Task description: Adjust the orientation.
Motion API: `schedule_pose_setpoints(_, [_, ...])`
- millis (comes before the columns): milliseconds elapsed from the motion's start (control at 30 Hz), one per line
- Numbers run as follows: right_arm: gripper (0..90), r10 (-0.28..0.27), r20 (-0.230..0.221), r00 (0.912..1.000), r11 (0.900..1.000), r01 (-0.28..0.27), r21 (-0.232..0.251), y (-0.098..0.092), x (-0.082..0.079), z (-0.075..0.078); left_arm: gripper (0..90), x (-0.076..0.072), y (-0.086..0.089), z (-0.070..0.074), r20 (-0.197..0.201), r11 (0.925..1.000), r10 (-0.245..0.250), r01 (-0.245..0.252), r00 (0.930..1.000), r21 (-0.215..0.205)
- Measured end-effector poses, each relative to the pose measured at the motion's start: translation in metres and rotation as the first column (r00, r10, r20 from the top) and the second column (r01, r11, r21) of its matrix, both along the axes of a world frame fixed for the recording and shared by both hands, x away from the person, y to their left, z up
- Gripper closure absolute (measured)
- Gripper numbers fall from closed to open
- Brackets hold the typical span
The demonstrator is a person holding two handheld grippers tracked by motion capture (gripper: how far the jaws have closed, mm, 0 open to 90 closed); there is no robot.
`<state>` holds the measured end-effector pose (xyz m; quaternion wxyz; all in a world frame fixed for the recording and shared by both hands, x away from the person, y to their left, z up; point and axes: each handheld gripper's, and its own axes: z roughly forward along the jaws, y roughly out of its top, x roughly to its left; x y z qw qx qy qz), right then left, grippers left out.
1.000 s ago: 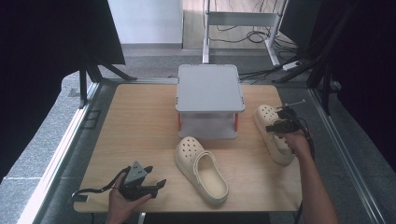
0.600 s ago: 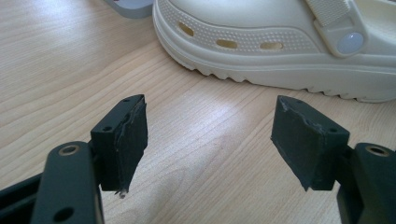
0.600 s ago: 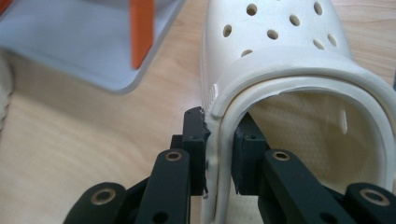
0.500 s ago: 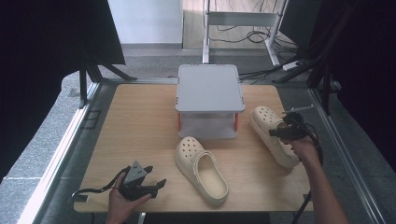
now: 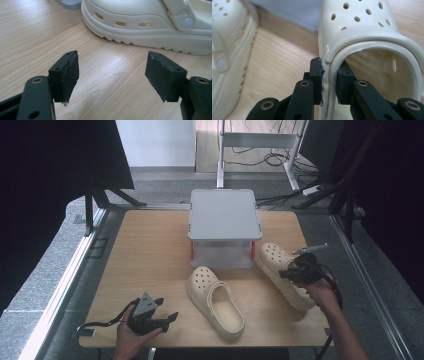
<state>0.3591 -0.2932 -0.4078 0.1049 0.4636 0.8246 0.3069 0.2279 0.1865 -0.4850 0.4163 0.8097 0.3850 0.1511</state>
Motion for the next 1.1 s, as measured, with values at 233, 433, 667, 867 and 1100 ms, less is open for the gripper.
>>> schedule_pose_setpoints(233, [78.1, 0.041, 0.002, 0.9992, 0.999, -0.041, 0.008, 0.016, -0.011, -0.003, 27.6, 0.0, 0.0, 0.0, 0.0, 1.0, 0.002, -0.002, 1.0, 0.002])
schedule_pose_setpoints(433, [78.1, 0.072, 0.006, 0.9974, 0.997, -0.072, 0.008, 0.03, -0.015, -0.007, 27.6, 0.0, 0.0, 0.0, 0.002, 1.0, 0.003, -0.003, 1.0, 0.001])
schedule_pose_setpoints(667, [78.1, 0.095, 0.007, 0.9955, 0.995, -0.095, 0.014, 0.042, -0.018, -0.007, 27.6, 0.0, 0.0, 0.0, 0.0, 1.0, 0.002, -0.002, 1.0, -0.001])
schedule_pose_setpoints(867, [78.0, 0.108, 0.008, 0.9942, 0.994, -0.108, 0.024, 0.051, -0.019, -0.008, 27.6, 0.0, 0.0, 0.0, 0.001, 1.0, 0.002, -0.002, 1.0, -0.001])
schedule_pose_setpoints(1100, [78.0, 0.123, 0.006, 0.9924, 0.992, -0.123, 0.024, 0.067, -0.018, -0.009, 27.6, -0.001, 0.001, 0.001, 0.004, 1.0, 0.001, -0.001, 1.0, -0.004])
